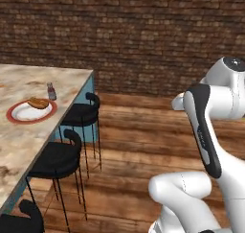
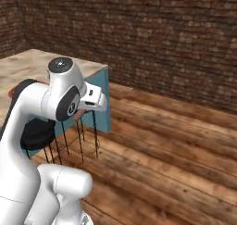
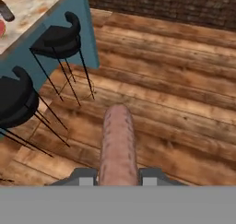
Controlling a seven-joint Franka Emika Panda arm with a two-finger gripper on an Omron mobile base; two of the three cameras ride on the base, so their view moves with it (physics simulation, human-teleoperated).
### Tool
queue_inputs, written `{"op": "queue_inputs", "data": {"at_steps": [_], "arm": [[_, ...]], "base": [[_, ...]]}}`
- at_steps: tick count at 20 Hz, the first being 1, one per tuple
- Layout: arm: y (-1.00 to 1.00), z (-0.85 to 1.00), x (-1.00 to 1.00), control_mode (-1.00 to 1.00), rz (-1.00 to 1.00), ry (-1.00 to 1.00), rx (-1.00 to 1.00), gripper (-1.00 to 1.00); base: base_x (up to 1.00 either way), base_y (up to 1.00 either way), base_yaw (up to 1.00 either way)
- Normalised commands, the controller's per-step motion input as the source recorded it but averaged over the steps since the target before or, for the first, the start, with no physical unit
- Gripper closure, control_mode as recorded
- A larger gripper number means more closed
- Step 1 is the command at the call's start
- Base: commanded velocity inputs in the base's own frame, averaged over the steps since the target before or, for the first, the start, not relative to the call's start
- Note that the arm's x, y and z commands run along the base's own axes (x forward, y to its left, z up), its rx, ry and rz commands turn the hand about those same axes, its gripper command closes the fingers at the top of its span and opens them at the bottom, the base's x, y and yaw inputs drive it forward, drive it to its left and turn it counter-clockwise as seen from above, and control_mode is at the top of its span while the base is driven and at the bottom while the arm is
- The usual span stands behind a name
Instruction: Move the hot dog bun to the plate on the dining table and place the condiment next to that plate. Then navigate to the fridge and take the sausage and place it on the plate as well.
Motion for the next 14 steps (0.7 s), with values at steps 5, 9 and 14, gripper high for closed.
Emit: {"op": "queue_inputs", "data": {"at_steps": [5, 9, 14], "arm": [[0.0, 0.0, 0.0, 1.0, 0.0, 0.0, 0.0, 1.0], [0.0, 0.0, 0.0, 1.0, 0.0, 0.0, 0.0, 1.0], [0.0, 0.0, 0.0, 1.0, 0.0, 0.0, 0.0, 1.0]], "base": [[1.0, -0.17, 0.55], [0.98, -0.15, 0.58], [0.76, -0.21, 0.6]]}}
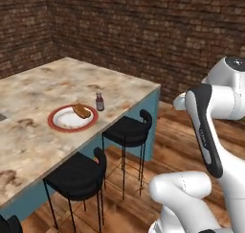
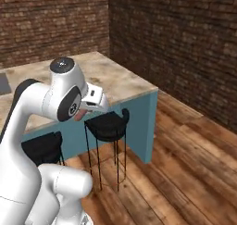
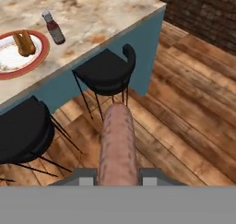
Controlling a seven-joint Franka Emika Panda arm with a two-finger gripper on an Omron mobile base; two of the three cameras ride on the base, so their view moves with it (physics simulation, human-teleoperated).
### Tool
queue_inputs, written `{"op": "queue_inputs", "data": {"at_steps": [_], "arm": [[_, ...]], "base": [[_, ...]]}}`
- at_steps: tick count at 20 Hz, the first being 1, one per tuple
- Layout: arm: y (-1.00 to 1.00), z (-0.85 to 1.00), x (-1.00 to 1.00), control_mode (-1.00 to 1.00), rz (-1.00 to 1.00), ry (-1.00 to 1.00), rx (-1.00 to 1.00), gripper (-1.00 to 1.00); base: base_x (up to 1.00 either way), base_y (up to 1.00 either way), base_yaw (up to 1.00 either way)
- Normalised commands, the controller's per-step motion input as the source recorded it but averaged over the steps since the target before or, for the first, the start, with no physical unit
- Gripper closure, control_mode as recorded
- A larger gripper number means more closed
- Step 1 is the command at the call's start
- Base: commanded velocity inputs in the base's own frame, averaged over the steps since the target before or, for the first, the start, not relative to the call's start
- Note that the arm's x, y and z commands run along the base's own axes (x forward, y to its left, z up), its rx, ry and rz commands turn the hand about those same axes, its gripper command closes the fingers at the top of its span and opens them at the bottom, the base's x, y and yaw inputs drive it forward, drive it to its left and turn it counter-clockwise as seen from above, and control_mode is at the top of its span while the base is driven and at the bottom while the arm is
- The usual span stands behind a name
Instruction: Move the hot dog bun to the plate on the dining table and place the condiment next to that plate. Then navigate to the fridge and take the sausage and place it on the plate as well.
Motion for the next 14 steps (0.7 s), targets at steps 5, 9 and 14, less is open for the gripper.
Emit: {"op": "queue_inputs", "data": {"at_steps": [5, 9, 14], "arm": [[0.0, 0.0, 0.0, 1.0, 0.0, 0.0, 0.0, 1.0], [0.0, 0.0, 0.0, 1.0, 0.0, 0.0, 0.0, 1.0], [0.0, 0.0, 0.0, 1.0, 0.0, 0.0, 0.0, 1.0]], "base": [[0.49, -0.19, 0.64], [0.45, -0.18, 0.65], [0.47, -0.27, 0.62]]}}
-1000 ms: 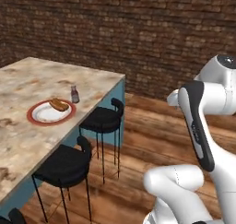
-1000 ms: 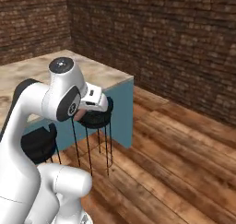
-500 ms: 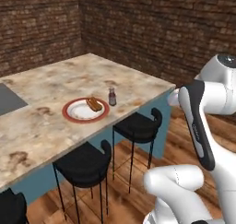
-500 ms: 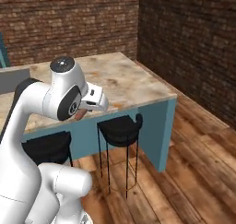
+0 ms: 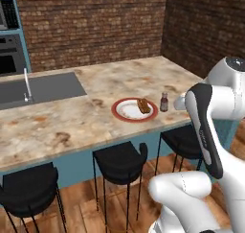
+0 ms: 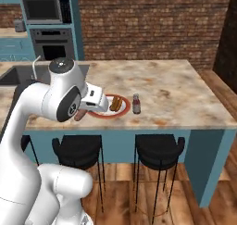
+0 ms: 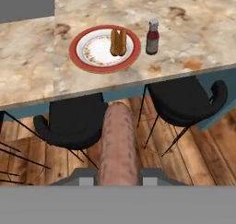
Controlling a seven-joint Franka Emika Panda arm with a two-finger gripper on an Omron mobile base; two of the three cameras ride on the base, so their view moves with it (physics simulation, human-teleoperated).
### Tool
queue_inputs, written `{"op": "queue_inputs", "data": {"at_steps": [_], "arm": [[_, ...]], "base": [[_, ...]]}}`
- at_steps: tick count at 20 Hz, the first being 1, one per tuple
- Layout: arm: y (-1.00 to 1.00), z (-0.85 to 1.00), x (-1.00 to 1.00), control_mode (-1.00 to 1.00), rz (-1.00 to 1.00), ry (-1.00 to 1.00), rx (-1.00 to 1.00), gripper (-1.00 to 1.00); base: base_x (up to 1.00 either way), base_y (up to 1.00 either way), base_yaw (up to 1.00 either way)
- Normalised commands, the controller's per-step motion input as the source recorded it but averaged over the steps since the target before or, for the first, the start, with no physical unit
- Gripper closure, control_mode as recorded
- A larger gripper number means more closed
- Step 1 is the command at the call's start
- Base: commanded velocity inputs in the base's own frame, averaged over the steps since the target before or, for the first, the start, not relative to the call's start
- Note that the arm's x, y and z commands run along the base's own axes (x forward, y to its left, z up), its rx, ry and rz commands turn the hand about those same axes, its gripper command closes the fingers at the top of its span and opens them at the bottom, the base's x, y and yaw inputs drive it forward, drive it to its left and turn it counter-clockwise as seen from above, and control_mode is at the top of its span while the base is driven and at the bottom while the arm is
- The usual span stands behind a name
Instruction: Move the hot dog bun to the plate on the dining table and place the condiment next to that plate. Then navigate to the fridge and take the sausage and place it on the plate as well.
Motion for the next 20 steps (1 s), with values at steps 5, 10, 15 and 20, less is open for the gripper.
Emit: {"op": "queue_inputs", "data": {"at_steps": [5, 10, 15, 20], "arm": [[0.0, 0.0, 0.0, 1.0, 0.0, 0.0, 0.0, 1.0], [0.0, 0.0, 0.0, 1.0, 0.0, 0.0, 0.0, 1.0], [0.0, -0.01, 0.13, -1.0, 0.0, 0.03, 0.0, 1.0], [0.64, -0.22, 0.66, -1.0, 0.0, 0.17, -0.05, 1.0]], "base": [[0.7, -0.38, 0.38], [0.87, -0.5, 0.13], [0.72, -0.07, 0.01], [0.0, 0.0, 0.0]]}}
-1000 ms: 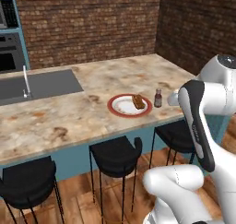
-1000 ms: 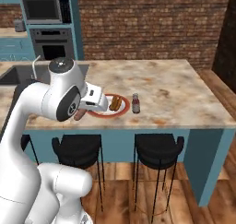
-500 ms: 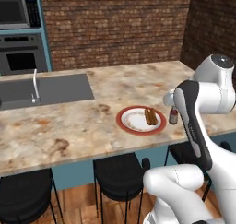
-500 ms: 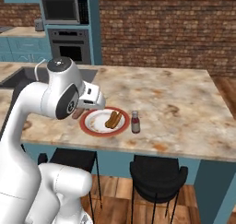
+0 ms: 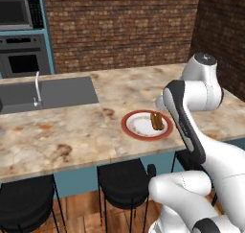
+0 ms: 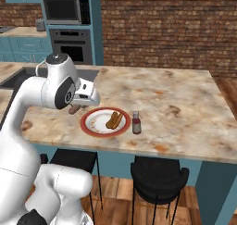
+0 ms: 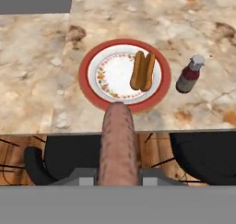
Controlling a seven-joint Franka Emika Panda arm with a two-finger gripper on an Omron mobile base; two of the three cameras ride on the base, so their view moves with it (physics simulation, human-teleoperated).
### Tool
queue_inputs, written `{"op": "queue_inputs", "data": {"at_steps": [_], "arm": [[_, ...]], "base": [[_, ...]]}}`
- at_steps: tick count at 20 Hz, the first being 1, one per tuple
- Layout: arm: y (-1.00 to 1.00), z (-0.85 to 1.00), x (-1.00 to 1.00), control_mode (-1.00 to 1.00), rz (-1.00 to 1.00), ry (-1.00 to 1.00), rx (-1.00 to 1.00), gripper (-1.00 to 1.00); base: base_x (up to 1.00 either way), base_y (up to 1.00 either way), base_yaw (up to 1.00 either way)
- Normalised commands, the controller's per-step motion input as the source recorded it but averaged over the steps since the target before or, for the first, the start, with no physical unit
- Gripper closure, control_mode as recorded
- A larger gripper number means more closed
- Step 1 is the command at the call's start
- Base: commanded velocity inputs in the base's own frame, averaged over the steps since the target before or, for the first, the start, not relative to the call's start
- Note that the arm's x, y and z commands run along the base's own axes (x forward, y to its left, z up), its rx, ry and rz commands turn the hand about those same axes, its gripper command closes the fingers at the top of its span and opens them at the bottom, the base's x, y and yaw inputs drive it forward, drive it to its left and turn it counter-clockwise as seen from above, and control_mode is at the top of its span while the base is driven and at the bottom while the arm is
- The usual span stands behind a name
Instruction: Move the hot dog bun to the plate on the dining table and place the condiment next to that plate. Then navigate to the fridge and take the sausage and place it on the plate as well.
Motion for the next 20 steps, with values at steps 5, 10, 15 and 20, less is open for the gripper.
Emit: {"op": "queue_inputs", "data": {"at_steps": [5, 10, 15, 20], "arm": [[0.66, -0.57, 0.86, -1.0, 0.0, 0.2, -0.07, 1.0], [0.14, -0.68, 0.95, -1.0, -0.01, 0.15, -0.01, 1.0], [-0.02, -0.8, 0.58, -1.0, 0.0, 0.01, 0.0, 1.0], [-0.31, -0.74, 0.21, -1.0, -0.01, -0.02, 0.0, 1.0]], "base": [[0.0, 0.0, 0.0], [0.0, 0.0, 0.0], [0.0, 0.0, 0.0], [0.0, 0.0, 0.0]]}}
